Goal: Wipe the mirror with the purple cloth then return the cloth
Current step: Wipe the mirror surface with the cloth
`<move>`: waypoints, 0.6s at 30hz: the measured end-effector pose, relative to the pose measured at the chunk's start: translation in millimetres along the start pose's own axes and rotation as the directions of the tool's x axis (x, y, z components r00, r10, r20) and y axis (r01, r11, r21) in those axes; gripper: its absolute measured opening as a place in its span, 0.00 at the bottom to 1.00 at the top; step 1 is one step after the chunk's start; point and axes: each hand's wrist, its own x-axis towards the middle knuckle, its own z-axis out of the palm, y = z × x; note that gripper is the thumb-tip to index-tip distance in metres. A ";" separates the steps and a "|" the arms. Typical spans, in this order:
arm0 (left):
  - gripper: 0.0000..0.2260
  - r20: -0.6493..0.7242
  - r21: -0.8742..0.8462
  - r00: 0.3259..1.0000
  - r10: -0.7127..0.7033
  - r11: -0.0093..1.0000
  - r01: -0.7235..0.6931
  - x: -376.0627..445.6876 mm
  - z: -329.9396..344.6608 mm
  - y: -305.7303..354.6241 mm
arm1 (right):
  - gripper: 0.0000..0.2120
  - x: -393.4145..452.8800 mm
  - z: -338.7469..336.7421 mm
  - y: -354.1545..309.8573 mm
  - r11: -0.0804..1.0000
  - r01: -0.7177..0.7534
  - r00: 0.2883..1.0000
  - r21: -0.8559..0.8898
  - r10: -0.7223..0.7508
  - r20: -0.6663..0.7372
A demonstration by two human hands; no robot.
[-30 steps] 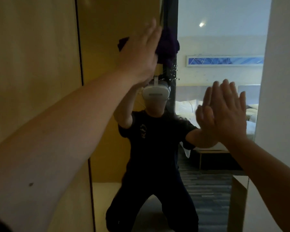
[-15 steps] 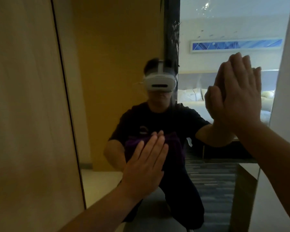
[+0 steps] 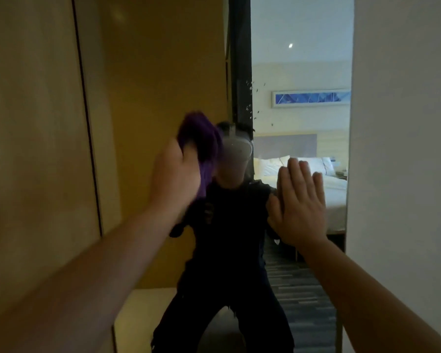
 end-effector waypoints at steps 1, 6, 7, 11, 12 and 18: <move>0.11 -0.095 -0.058 0.995 0.011 0.998 -0.017 34.1 -0.9 28.4 | 0.29 0.5 -0.1 0.3 1.000 0.006 1.000 0.009 -0.005 -0.007; 0.16 -0.167 0.177 0.844 0.509 0.858 -0.482 129.5 30.5 108.6 | 0.30 0.1 0.4 1.9 0.998 0.030 0.999 0.049 -0.028 -0.046; 0.19 -0.071 0.280 0.808 0.584 0.789 -0.546 136.2 46.0 103.0 | 0.29 -0.1 0.1 2.3 0.998 0.032 0.998 0.059 -0.028 -0.063; 0.26 0.208 0.632 0.666 0.717 0.421 -0.651 139.1 88.3 60.9 | 0.28 -0.4 1.0 3.9 0.993 0.051 0.994 0.107 -0.041 -0.099; 0.27 0.232 0.635 0.643 0.730 0.388 -0.668 136.5 89.3 52.4 | 0.27 -0.6 1.6 5.1 0.990 0.058 0.993 0.126 -0.044 -0.108; 0.29 0.380 0.580 0.538 0.752 0.259 -0.772 61.7 86.1 -1.3 | 0.24 -6.1 3.6 7.9 0.956 0.078 0.971 0.284 -0.009 -0.237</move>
